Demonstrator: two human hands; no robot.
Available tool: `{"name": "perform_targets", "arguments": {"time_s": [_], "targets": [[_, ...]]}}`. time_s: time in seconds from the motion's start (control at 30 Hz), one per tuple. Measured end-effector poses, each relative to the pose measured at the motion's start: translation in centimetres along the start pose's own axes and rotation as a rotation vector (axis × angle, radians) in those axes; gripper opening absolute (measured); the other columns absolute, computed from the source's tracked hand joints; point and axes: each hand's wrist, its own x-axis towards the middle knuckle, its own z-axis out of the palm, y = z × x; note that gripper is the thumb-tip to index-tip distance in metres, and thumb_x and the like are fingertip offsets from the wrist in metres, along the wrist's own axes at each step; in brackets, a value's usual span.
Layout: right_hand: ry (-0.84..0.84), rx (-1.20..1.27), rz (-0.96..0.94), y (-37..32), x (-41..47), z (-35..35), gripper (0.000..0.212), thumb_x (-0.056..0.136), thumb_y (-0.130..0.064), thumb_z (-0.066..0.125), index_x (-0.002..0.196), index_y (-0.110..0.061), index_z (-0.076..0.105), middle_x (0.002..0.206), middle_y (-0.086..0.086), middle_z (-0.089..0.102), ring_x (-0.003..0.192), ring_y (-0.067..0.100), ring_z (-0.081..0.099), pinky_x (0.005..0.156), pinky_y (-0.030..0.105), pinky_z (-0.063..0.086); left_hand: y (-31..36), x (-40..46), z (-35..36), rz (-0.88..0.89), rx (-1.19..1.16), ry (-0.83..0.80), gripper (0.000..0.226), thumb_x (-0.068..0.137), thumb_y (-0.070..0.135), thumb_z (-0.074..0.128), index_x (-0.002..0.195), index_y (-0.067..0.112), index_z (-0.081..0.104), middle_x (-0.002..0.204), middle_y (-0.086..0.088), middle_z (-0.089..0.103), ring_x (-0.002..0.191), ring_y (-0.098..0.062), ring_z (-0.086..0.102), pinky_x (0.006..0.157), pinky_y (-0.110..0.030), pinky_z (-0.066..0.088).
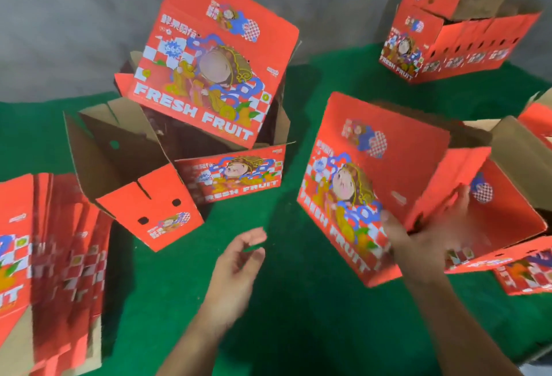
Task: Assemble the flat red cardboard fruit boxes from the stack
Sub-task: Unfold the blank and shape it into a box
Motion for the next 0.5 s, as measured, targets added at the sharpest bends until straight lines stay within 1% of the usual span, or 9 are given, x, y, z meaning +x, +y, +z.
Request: {"name": "perform_targets", "arguments": {"time_s": [0.07, 0.13, 0.17, 0.23, 0.3, 0.33, 0.4, 0.43, 0.5], "targets": [[0.066, -0.098, -0.026, -1.1, 2.0, 3.3, 0.144, 0.048, -0.070, 0.076, 0.164, -0.012, 0.013, 0.158, 0.025, 0.026, 0.147, 0.041, 0.025, 0.123, 0.049, 0.016, -0.7, 0.5, 0.0, -0.035, -0.004, 0.034, 0.033, 0.100, -0.005, 0.059, 0.118, 0.022, 0.068, 0.119, 0.008, 0.073, 0.106, 0.004, 0.065, 0.099, -0.011, 0.043], [0.064, -0.121, -0.089, -1.9, 4.9, 6.5, 0.144, 0.049, -0.067, 0.082, 0.163, -0.012, 0.014, 0.158, 0.024, 0.024, 0.147, 0.037, 0.021, 0.118, 0.037, 0.010, -1.3, 0.9, -0.2, -0.052, 0.013, 0.050, 0.034, 0.099, -0.005, 0.060, 0.116, 0.023, 0.069, 0.115, 0.010, 0.075, 0.108, 0.003, 0.065, 0.100, -0.011, 0.043], [0.072, -0.134, -0.114, -2.1, 6.6, 8.1, 0.142, 0.050, -0.063, 0.085, 0.163, -0.012, 0.015, 0.157, 0.024, 0.024, 0.146, 0.036, 0.021, 0.116, 0.035, 0.009, -1.5, 1.3, -0.4, -0.054, 0.027, 0.054, 0.034, 0.099, -0.006, 0.060, 0.115, 0.022, 0.070, 0.113, 0.012, 0.076, 0.108, 0.005, 0.065, 0.097, -0.009, 0.043], [0.116, -0.180, -0.144, -2.1, 10.4, 11.0, 0.138, 0.054, -0.060, 0.086, 0.163, -0.011, 0.017, 0.157, 0.027, 0.024, 0.146, 0.043, 0.023, 0.118, 0.041, 0.011, -2.1, 2.1, -1.1, -0.063, 0.052, 0.059, 0.032, 0.099, -0.006, 0.060, 0.115, 0.020, 0.070, 0.113, 0.017, 0.075, 0.107, 0.008, 0.065, 0.092, -0.004, 0.042], [0.119, -0.226, -0.114, -1.3, 14.4, 13.5, 0.138, 0.057, -0.060, 0.086, 0.164, -0.012, 0.013, 0.161, 0.029, 0.018, 0.149, 0.047, 0.019, 0.123, 0.050, 0.011, -2.6, 3.0, -1.7, -0.067, 0.078, 0.079, 0.031, 0.099, -0.006, 0.060, 0.114, 0.019, 0.071, 0.114, 0.020, 0.075, 0.105, 0.008, 0.065, 0.090, -0.003, 0.041], [0.077, -0.272, -0.067, -0.6, 16.4, 14.4, 0.141, 0.059, -0.059, 0.087, 0.166, -0.015, 0.006, 0.164, 0.028, 0.012, 0.152, 0.046, 0.014, 0.125, 0.052, 0.009, -2.9, 3.4, -2.0, -0.070, 0.089, 0.091, 0.031, 0.099, -0.006, 0.060, 0.113, 0.019, 0.071, 0.114, 0.019, 0.075, 0.103, 0.009, 0.065, 0.089, -0.003, 0.041], [-0.068, -0.352, 0.118, 1.3, 19.4, 15.8, 0.143, 0.066, -0.051, 0.089, 0.165, -0.026, -0.012, 0.171, 0.020, -0.001, 0.156, 0.044, 0.008, 0.128, 0.053, 0.009, -3.7, 4.2, -2.3, -0.095, 0.115, 0.106, 0.030, 0.098, -0.006, 0.061, 0.112, 0.019, 0.072, 0.112, 0.021, 0.075, 0.094, 0.012, 0.065, 0.084, -0.001, 0.040], [-0.129, -0.346, 0.238, 2.3, 20.4, 16.2, 0.141, 0.072, -0.044, 0.088, 0.162, -0.032, -0.019, 0.172, 0.016, -0.005, 0.157, 0.045, 0.010, 0.128, 0.054, 0.013, -4.0, 4.5, -2.3, -0.116, 0.125, 0.104, 0.030, 0.098, -0.006, 0.061, 0.111, 0.019, 0.072, 0.110, 0.021, 0.075, 0.087, 0.014, 0.064, 0.080, 0.000, 0.040], [-0.134, -0.235, 0.452, 3.4, 21.0, 16.8, 0.133, 0.083, -0.031, 0.082, 0.157, -0.044, -0.027, 0.174, 0.008, -0.008, 0.155, 0.041, 0.021, 0.124, 0.058, 0.025, -4.1, 5.6, -2.0, -0.157, 0.132, 0.084, 0.029, 0.098, -0.007, 0.059, 0.114, 0.014, 0.071, 0.109, 0.012, 0.076, 0.081, 0.016, 0.062, 0.077, 0.000, 0.041]]}}
